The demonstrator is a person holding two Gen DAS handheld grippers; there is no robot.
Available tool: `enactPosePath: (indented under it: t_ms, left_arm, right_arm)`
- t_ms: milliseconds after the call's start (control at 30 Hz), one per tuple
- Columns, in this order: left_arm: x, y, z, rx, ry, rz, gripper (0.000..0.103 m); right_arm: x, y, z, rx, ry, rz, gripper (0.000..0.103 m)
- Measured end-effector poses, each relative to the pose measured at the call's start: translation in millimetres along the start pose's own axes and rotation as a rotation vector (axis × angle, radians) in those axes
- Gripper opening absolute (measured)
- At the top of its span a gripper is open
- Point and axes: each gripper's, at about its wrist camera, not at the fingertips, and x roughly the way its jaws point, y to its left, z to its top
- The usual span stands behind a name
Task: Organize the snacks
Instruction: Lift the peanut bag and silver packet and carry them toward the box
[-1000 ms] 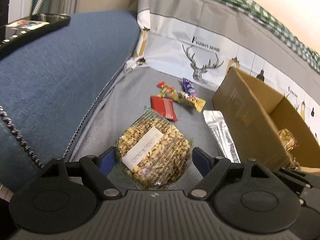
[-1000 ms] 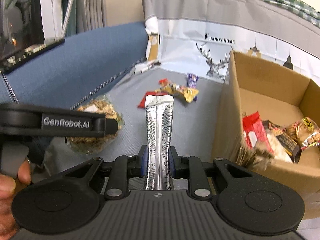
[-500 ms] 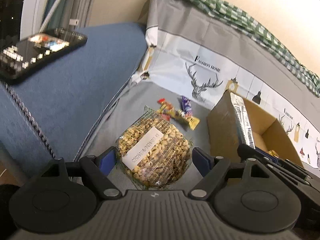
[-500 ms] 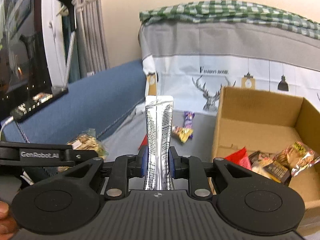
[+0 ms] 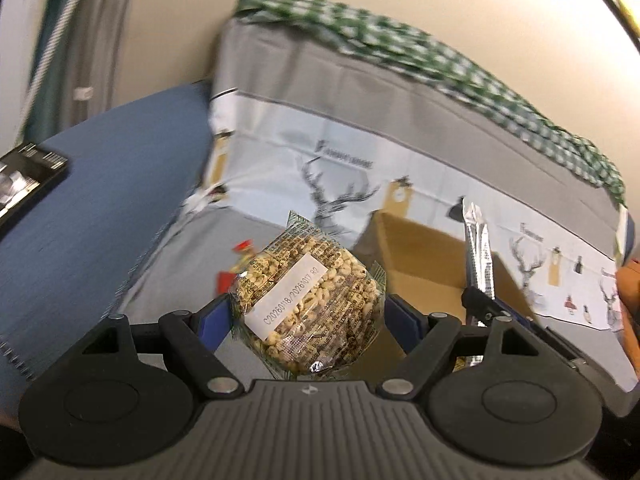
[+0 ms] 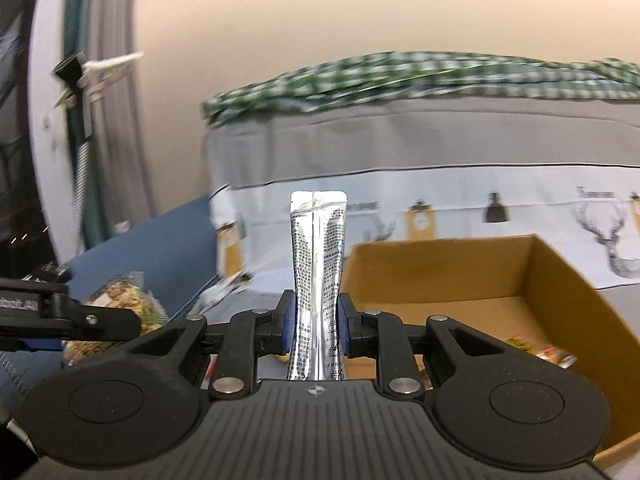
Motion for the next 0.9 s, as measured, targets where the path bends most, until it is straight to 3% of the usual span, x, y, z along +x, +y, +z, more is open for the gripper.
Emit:
enactPosePath:
  t_ms: [567, 900]
  left_arm:
    - [45.2, -119.9, 34.9, 0.105, -0.025, -0.154, 0.085]
    - [64.6, -163.8, 45.4, 0.156, -0.019, -0.197, 0.085]
  right_arm:
    - [-4.3, -100.6, 7.2, 0.260, -0.078, -0.306, 0.023]
    - [-4.1, -116.5, 6.3, 0.298, -0.090, -0.339, 0.023]
